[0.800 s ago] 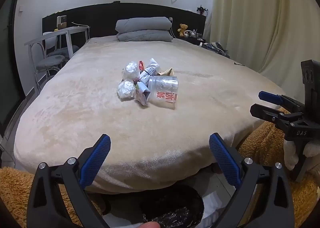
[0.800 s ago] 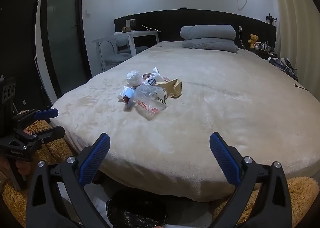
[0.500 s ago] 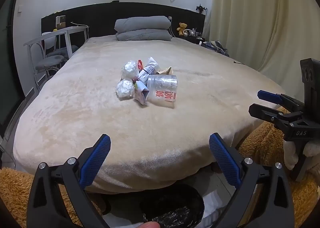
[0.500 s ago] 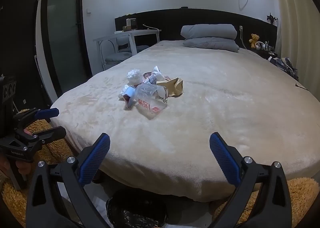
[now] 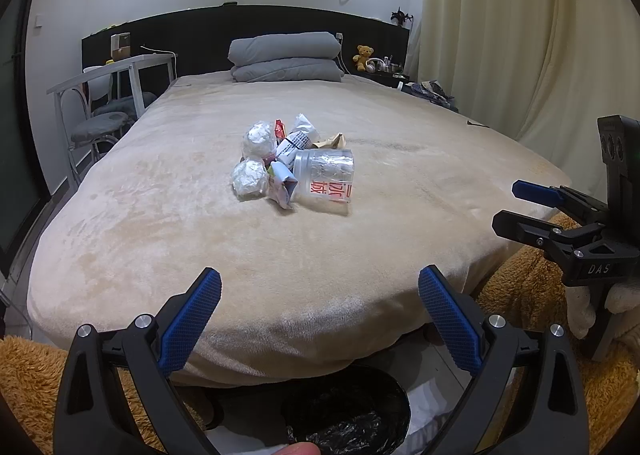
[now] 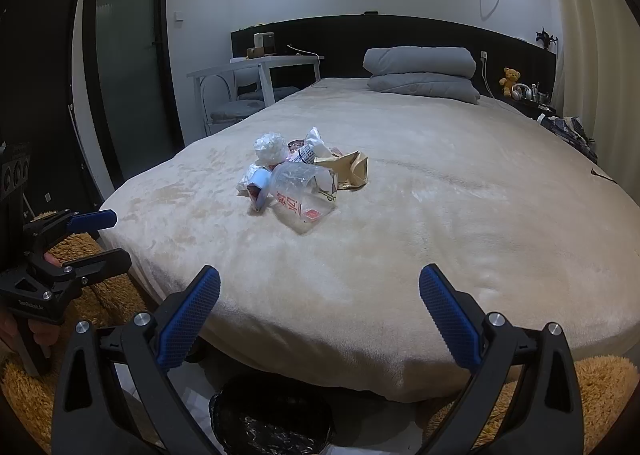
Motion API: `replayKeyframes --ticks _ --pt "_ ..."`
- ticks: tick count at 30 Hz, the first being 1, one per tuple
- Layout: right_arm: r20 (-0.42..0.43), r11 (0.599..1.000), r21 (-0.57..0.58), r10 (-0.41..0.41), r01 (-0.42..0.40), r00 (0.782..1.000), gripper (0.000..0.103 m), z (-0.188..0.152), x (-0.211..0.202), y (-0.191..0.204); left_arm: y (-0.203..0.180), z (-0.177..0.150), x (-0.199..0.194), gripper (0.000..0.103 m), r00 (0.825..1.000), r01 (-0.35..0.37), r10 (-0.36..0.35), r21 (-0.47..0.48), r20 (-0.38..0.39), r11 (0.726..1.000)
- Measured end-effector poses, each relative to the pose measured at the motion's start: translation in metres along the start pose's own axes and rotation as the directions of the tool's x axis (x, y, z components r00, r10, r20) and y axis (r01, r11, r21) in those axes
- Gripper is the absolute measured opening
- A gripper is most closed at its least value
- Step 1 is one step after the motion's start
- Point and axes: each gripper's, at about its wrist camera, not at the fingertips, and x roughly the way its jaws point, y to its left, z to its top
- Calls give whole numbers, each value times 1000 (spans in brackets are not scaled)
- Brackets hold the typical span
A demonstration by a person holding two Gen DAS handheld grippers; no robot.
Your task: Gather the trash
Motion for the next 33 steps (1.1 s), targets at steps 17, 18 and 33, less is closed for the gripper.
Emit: replayKeyframes --ticks 17,18,33 --pt "-2 1000 -7 -2 2 1000 99 -1 0 1 0 -1 2 97 1000 -1 1 3 -1 1000" --pt "-2 1000 -7 -2 2 1000 99 -1 0 1 0 -1 2 97 1000 0 0 2 -1 1000" --pt "-3 1000 -9 -3 3 1000 99 0 0 2 0 0 3 97 1000 3 -3 4 -1 1000"
